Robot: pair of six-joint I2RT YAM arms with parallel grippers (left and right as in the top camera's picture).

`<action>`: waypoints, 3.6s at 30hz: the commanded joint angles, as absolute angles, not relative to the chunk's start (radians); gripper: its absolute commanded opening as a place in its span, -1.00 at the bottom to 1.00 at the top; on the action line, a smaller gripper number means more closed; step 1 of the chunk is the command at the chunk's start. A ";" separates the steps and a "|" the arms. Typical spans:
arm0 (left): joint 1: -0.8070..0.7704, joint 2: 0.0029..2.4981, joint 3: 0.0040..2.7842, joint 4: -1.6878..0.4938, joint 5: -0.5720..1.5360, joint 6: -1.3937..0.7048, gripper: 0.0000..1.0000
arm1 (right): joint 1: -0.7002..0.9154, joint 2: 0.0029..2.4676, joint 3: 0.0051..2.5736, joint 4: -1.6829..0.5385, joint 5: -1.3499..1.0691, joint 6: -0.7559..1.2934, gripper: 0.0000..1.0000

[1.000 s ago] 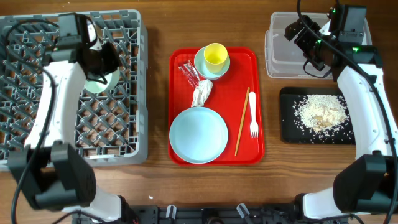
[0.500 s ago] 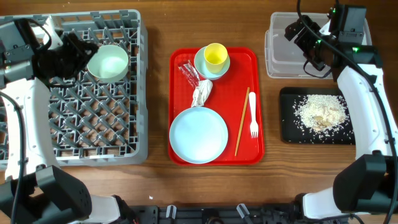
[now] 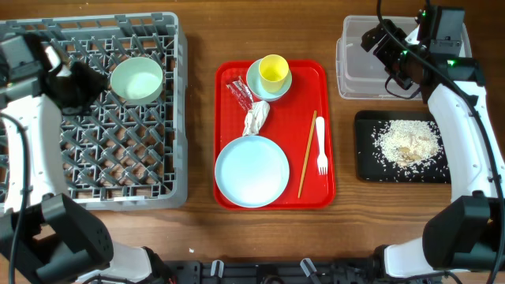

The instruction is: Sort waste into correct bins and load items into the dishwasher rack

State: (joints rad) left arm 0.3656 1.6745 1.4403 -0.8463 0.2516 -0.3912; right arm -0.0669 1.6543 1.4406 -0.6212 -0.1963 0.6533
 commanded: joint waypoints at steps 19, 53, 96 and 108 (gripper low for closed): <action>0.224 1.858 1.440 -0.830 0.081 -0.461 -0.53 | -0.065 1.631 1.449 -0.620 -0.175 0.657 0.99; 0.198 1.776 1.443 -0.636 -0.942 0.015 -0.92 | -0.065 1.631 1.449 -0.620 -0.175 0.657 0.99; 0.136 1.977 1.411 -0.347 -1.150 0.469 -0.93 | -0.065 1.631 1.449 -0.619 -0.175 0.657 1.00; 0.079 1.977 1.411 -0.359 -1.182 0.448 -0.29 | -0.065 1.631 1.449 -0.619 -0.175 0.657 0.99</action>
